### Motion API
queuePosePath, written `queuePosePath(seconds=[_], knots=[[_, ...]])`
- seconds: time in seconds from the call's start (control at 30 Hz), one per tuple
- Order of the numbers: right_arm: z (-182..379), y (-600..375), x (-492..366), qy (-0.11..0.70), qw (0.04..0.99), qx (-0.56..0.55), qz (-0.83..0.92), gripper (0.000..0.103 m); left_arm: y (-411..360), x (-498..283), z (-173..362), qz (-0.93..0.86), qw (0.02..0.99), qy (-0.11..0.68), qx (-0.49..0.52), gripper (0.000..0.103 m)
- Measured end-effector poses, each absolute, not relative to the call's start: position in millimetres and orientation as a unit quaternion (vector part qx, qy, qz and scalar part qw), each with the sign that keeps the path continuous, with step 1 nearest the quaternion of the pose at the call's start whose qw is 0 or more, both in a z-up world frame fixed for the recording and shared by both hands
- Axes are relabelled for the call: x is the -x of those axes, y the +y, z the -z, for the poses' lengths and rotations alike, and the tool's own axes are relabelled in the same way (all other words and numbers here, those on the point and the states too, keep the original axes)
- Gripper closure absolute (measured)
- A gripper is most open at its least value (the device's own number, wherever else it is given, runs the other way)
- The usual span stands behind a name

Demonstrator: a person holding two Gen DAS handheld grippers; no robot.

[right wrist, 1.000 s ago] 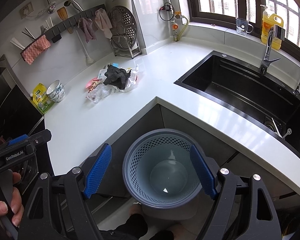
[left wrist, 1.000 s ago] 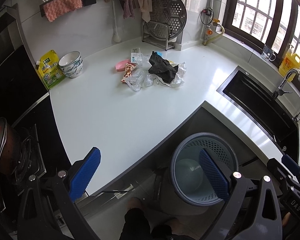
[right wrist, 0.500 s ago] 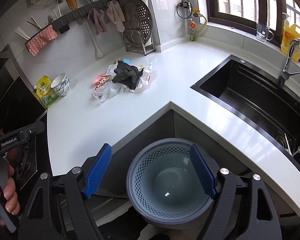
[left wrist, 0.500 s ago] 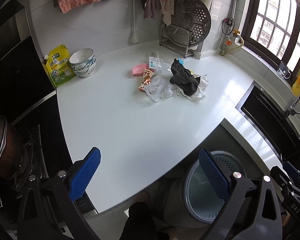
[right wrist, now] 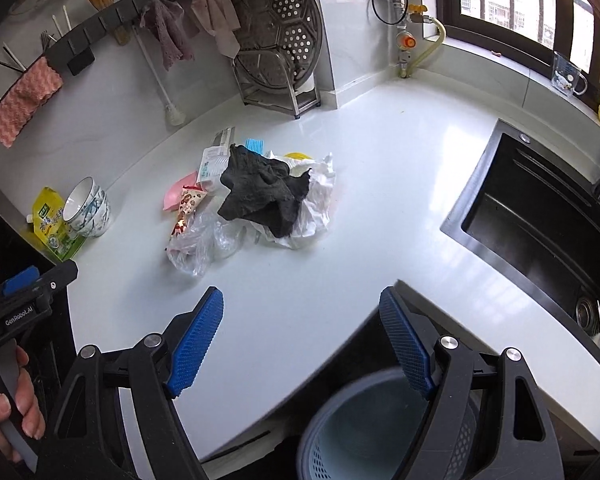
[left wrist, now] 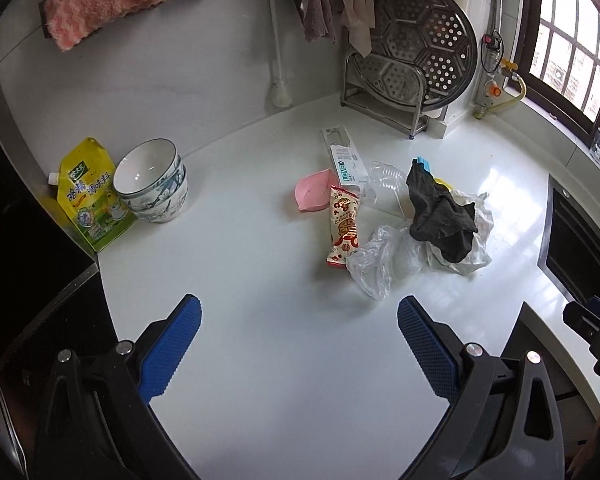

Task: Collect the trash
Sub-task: 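Move both tools toward the trash pile on the counter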

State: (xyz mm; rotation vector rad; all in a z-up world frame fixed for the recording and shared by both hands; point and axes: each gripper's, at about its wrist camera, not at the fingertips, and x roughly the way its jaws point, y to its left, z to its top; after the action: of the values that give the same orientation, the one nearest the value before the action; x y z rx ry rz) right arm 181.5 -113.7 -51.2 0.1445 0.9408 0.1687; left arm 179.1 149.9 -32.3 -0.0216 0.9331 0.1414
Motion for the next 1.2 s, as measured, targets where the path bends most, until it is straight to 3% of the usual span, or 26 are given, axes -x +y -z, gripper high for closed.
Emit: queuePosePath(seconds=[0.43, 1.2], knots=[[80, -97, -252, 0.466, 0.879, -0.099, -0.035, 0.026, 165, -270, 61, -0.014, 0.887, 0.461, 0.006, 0.006], [138, -86, -311, 0.503, 0.838, -0.209, -0.035, 0.026, 183, -325, 107, -0.001, 0.866, 0.500, 0.025, 0.006]])
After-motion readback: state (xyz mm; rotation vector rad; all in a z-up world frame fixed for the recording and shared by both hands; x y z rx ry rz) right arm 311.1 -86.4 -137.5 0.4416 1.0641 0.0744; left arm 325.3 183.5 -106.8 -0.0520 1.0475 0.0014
